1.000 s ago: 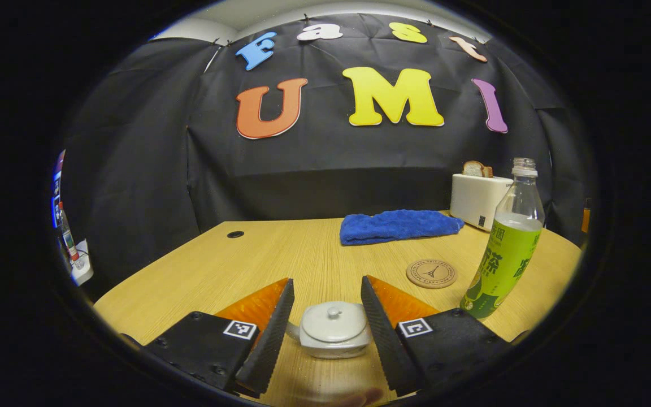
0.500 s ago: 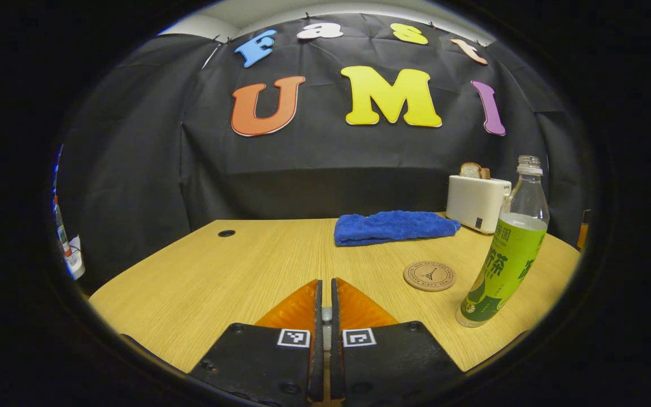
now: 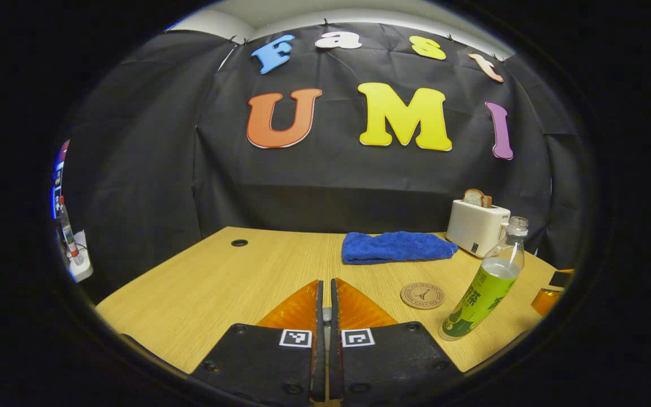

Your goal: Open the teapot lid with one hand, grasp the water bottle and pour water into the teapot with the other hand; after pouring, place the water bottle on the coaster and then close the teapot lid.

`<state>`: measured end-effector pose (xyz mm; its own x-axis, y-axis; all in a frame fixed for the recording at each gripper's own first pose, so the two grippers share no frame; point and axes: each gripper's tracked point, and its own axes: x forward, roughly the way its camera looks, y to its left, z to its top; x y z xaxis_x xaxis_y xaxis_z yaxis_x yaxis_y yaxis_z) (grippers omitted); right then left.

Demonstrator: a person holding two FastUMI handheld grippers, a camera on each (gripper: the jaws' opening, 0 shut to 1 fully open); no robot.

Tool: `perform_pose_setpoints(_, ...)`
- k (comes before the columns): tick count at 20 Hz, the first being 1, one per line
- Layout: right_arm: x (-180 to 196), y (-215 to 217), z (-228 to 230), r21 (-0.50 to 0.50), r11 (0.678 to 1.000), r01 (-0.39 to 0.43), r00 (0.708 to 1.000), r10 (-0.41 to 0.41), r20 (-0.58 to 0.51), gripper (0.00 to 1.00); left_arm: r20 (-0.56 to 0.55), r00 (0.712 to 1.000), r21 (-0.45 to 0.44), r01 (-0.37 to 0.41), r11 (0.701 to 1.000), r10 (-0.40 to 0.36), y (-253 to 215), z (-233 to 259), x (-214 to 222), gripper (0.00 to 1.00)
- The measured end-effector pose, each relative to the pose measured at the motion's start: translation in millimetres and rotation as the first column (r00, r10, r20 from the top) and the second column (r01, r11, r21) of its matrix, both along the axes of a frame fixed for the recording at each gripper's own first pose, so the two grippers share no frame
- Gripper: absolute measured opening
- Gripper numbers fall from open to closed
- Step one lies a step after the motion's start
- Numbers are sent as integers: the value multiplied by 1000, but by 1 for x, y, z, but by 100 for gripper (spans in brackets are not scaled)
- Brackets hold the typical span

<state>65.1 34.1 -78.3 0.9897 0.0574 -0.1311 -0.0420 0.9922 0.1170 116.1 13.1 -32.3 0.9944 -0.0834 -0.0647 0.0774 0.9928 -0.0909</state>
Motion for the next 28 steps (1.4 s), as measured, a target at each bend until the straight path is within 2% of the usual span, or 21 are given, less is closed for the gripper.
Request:
perform_pose_setpoints(5,13,41,1,-5,997,-74,996,74,47,95,12,1000,1,21,1000,-21,5,15,-46,5)
perform_pose_setpoints(8,27,57,-9,-29,995,-95,995,96,24,95,52,999,1,-7,1000,7,20,26,-71,5)
perform_pose_setpoints(12,50,63,-21,-36,998,-53,999,53,-12,95,55,998,-1,-17,1000,17,21,30,-95,5)
perform_pose_setpoints(14,60,75,-20,-32,997,-67,998,67,1,95,48,999,11,-2,1000,2,20,27,-103,5)
perform_pose_setpoints(16,70,72,-15,-52,998,-24,999,26,30,94,44,999,21,11,1000,-12,20,30,-108,5)
perform_pose_setpoints(19,83,83,-12,-64,998,-6,999,9,52,94,54,998,25,20,999,-21,27,36,-112,5)
perform_pose_setpoints(20,85,82,-13,-72,997,11,999,-7,50,90,55,998,18,16,1000,-17,33,37,-113,5)
perform_pose_setpoints(22,86,84,-12,-73,997,22,999,-19,40,76,58,998,12,11,1000,-12,43,40,-117,5)
perform_pose_setpoints(26,77,94,-5,-159,987,14,1000,-11,20,72,58,998,4,-8,1000,8,62,43,-120,5)
perform_pose_setpoints(28,72,98,0,-218,976,10,1000,-8,11,74,56,998,1,2,1000,-2,64,44,-123,5)
